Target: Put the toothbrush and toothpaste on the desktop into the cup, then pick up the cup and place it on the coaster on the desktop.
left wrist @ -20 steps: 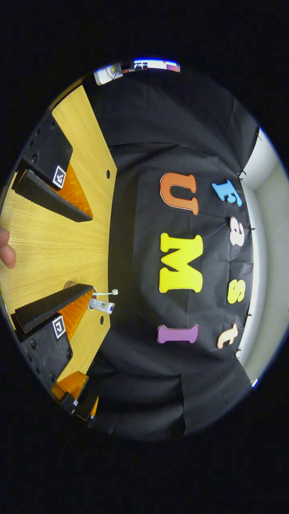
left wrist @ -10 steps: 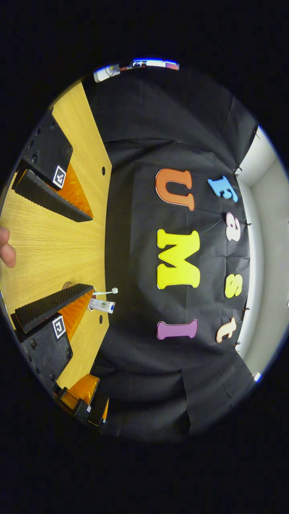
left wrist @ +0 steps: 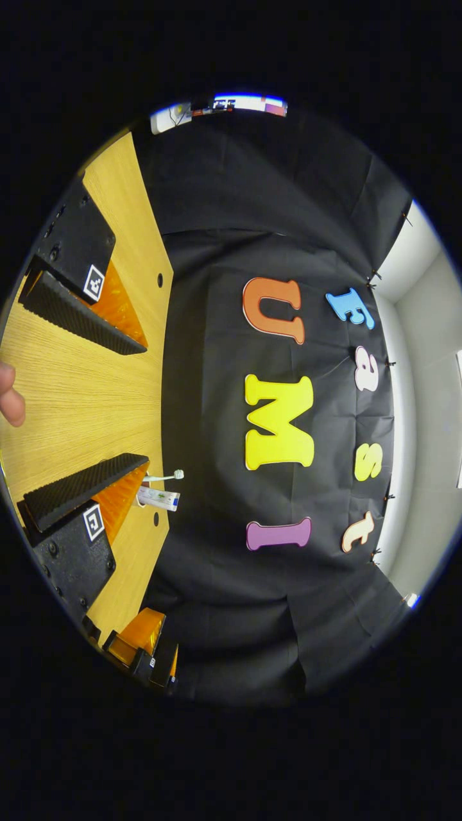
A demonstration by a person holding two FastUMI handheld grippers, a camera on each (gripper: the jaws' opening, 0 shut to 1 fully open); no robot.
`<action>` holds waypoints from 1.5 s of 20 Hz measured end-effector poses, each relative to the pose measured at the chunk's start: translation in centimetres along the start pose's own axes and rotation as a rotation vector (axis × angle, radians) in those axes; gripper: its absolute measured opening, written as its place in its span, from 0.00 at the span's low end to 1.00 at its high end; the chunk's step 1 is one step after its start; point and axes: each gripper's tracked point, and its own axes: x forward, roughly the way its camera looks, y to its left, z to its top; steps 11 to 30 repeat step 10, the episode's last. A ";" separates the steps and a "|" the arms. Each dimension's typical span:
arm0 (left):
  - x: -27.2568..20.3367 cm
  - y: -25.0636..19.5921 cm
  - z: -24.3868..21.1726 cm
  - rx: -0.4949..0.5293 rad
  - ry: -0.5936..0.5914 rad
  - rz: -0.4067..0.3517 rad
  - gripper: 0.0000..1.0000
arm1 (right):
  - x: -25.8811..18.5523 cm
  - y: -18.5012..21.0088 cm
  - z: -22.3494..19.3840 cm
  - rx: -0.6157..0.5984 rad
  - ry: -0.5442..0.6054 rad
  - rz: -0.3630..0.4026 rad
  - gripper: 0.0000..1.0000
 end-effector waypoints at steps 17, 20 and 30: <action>-0.2 1.1 0.3 -0.022 -0.018 0.026 0.99 | 0.1 0.7 -0.3 0.004 0.007 0.020 0.93; -0.2 1.1 0.3 -0.022 -0.018 0.026 0.99 | 0.1 0.7 -0.3 0.004 0.007 0.020 0.93; -0.2 1.1 0.3 -0.022 -0.018 0.026 0.99 | 0.1 0.7 -0.3 0.004 0.007 0.020 0.93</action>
